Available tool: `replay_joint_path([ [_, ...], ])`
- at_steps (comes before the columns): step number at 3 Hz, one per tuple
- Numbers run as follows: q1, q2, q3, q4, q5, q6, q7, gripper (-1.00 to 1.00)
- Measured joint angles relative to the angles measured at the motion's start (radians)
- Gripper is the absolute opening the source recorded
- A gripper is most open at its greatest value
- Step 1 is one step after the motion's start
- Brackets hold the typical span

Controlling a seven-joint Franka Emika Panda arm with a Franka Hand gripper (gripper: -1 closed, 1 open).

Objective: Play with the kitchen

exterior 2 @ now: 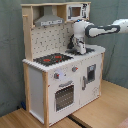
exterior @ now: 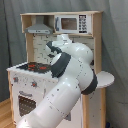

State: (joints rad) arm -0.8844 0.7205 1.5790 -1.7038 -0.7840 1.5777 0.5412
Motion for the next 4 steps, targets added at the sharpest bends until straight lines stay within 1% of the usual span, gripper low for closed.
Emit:
replay_joint_path([
  [1, 0.002, 0.0, 0.0, 0.0, 0.0, -0.002, 0.0, -1.0],
  [2, 0.033, 0.0, 0.004, 0.006, 0.0, -0.055, 0.001, -1.0],
  [3, 0.035, -0.001, 0.047, 0.033, 0.0, -0.141, 0.003, -1.0],
  [4, 0.045, -0.002, 0.128, 0.054, 0.0, -0.202, 0.037, -1.0],
])
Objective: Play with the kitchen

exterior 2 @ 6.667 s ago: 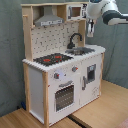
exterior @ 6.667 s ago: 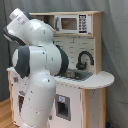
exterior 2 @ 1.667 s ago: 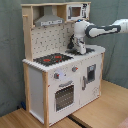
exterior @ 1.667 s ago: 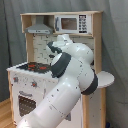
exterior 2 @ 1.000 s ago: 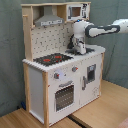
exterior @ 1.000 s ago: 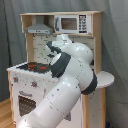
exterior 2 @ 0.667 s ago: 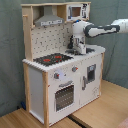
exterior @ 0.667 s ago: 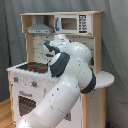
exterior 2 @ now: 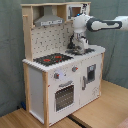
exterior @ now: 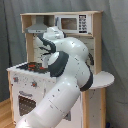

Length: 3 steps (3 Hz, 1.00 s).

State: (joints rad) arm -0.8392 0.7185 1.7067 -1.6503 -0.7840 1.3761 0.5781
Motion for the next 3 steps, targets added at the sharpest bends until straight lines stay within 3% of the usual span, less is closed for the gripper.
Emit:
replay_joint_path([
  [2, 0.001, -0.008, 0.138, 0.089, -0.002, -0.132, 0.021, -1.0],
  [3, 0.071, -0.013, 0.189, 0.103, -0.002, -0.09, 0.071, -1.0],
])
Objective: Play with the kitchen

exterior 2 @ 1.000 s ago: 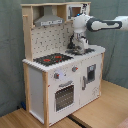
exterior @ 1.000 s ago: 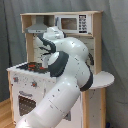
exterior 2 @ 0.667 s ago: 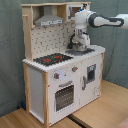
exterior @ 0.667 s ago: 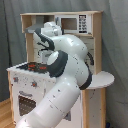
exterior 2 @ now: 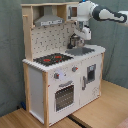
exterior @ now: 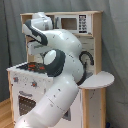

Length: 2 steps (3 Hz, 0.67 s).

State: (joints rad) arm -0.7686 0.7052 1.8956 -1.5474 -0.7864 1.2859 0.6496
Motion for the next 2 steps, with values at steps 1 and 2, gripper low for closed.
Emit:
replay_joint_path([
  [1, 0.093, 0.0, -0.019, 0.007, -0.01, 0.052, 0.034, -1.0],
  [2, 0.179, 0.0, -0.055, 0.031, -0.025, 0.088, 0.044, -1.0],
])
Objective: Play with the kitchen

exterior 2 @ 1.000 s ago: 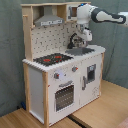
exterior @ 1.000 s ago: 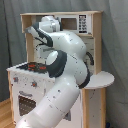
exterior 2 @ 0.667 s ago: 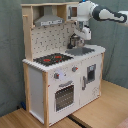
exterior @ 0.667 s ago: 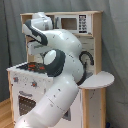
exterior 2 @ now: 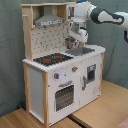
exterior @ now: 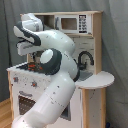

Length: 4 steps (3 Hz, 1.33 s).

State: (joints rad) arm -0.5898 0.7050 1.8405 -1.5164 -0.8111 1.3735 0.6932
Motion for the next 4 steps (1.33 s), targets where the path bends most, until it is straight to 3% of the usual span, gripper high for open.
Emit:
replay_joint_path([
  [4, 0.373, 0.007, -0.235, 0.208, -0.062, 0.076, -0.024, -1.0],
])
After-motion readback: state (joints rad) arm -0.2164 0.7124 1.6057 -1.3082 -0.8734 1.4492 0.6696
